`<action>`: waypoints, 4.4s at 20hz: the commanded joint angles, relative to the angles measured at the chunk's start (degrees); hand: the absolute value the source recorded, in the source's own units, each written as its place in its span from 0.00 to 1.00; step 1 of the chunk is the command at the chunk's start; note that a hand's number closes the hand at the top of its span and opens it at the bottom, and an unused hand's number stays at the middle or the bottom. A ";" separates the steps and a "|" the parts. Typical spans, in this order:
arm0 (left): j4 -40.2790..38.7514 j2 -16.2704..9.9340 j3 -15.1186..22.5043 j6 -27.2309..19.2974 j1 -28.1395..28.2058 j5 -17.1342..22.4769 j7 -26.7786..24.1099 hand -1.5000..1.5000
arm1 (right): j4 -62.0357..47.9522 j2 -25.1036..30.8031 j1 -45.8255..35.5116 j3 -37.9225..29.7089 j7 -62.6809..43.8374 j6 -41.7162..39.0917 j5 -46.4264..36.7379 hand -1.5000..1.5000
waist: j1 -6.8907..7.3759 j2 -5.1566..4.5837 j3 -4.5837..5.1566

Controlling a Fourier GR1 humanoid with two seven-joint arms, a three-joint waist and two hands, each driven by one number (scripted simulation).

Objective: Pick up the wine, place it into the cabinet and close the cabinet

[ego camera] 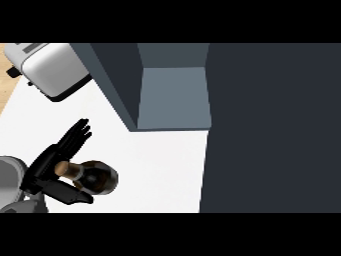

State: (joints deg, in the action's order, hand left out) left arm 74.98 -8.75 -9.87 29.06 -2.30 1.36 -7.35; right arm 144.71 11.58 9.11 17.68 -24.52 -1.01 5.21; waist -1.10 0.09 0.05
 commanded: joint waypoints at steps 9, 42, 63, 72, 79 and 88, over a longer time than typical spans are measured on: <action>-13.58 0.74 2.07 -1.47 -1.41 -6.37 -12.20 0.00 | 15.62 0.18 3.77 2.51 -7.62 1.37 2.44 0.00 | -0.18 0.05 0.06; -22.31 6.38 -0.34 2.18 -4.44 2.84 -14.63 1.00 | 15.39 0.87 4.89 -2.30 -6.52 -0.38 5.85 0.00 | 0.38 0.20 -0.06; -7.35 8.75 3.12 -11.82 6.60 15.42 -29.96 1.00 | 15.01 -0.14 4.11 1.39 -7.45 0.75 3.43 0.00 | 0.62 0.40 -0.05; 15.04 8.75 18.38 -27.59 9.41 17.20 -14.72 1.00 | 10.06 0.12 0.80 -4.16 -6.70 -0.81 7.09 0.00 | 0.95 0.15 -0.09; 20.71 8.75 29.83 -45.63 0.24 15.98 -6.69 1.00 | 8.46 -1.69 0.28 -2.53 -5.57 -0.77 5.83 0.00 | 0.37 0.14 -0.08; 12.74 8.75 28.09 -57.38 -17.14 19.74 2.88 1.00 | 8.76 -1.65 -1.71 -4.37 -7.24 -1.64 6.67 0.00 | 0.09 -0.09 -0.04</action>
State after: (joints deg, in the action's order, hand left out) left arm 90.85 -0.01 19.84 -24.60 -12.04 20.05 -8.96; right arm 143.93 9.71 7.57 14.35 -26.29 -3.38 5.96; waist -1.22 0.13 -0.04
